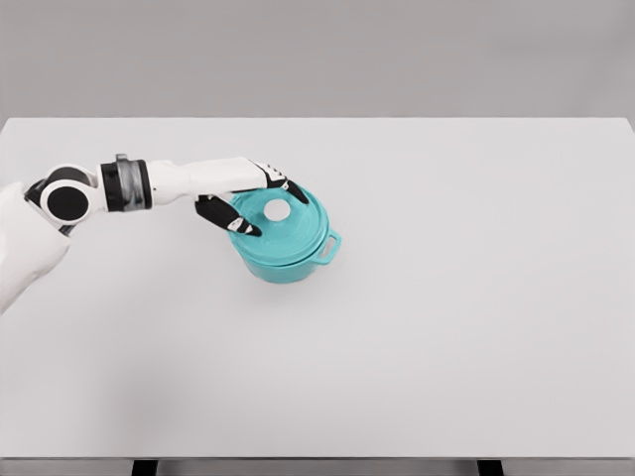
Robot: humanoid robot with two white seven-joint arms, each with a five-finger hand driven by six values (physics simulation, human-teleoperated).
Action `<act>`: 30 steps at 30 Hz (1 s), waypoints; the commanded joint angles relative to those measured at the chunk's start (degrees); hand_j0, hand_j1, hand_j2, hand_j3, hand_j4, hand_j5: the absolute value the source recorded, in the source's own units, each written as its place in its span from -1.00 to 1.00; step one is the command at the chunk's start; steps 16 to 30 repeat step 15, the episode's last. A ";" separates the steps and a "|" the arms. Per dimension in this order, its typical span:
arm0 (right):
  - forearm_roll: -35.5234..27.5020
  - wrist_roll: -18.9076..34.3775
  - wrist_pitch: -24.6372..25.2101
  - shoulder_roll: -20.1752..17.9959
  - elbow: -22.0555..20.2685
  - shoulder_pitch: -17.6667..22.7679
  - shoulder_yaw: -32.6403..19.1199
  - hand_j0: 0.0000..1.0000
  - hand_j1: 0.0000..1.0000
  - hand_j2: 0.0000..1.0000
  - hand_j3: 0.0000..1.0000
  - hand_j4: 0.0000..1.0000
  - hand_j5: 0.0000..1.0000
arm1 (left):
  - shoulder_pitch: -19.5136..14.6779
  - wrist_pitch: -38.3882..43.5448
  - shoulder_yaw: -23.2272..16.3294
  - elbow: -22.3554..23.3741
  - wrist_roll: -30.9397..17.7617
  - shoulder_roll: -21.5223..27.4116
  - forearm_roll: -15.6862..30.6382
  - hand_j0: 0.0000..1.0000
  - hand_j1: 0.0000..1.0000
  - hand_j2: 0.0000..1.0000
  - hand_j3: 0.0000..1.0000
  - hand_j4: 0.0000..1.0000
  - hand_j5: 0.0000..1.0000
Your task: Cover the pot with left arm
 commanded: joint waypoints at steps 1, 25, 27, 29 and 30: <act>0.03 0.02 -0.03 0.00 0.00 0.00 -0.01 1.00 1.00 1.00 1.00 1.00 1.00 | 0.00 0.15 0.13 -0.27 0.02 0.56 0.88 0.72 0.72 0.72 0.72 0.72 0.72; 0.03 0.02 -0.03 0.00 0.00 0.00 -0.01 1.00 1.00 1.00 1.00 1.00 1.00 | 2.64 0.15 1.09 -7.92 0.02 31.67 24.70 1.00 1.00 1.00 1.00 1.00 1.00; 0.03 0.02 -0.03 0.00 0.00 0.00 -0.01 1.00 1.00 1.00 1.00 1.00 1.00 | 2.64 0.15 1.09 -7.92 0.02 31.67 24.70 1.00 1.00 1.00 1.00 1.00 1.00; 0.03 0.02 -0.03 0.00 0.00 0.00 -0.01 1.00 1.00 1.00 1.00 1.00 1.00 | 2.64 0.15 1.09 -7.92 0.02 31.67 24.70 1.00 1.00 1.00 1.00 1.00 1.00; 0.03 0.02 -0.03 0.00 0.00 0.00 -0.01 1.00 1.00 1.00 1.00 1.00 1.00 | 2.64 0.15 1.09 -7.92 0.02 31.67 24.70 1.00 1.00 1.00 1.00 1.00 1.00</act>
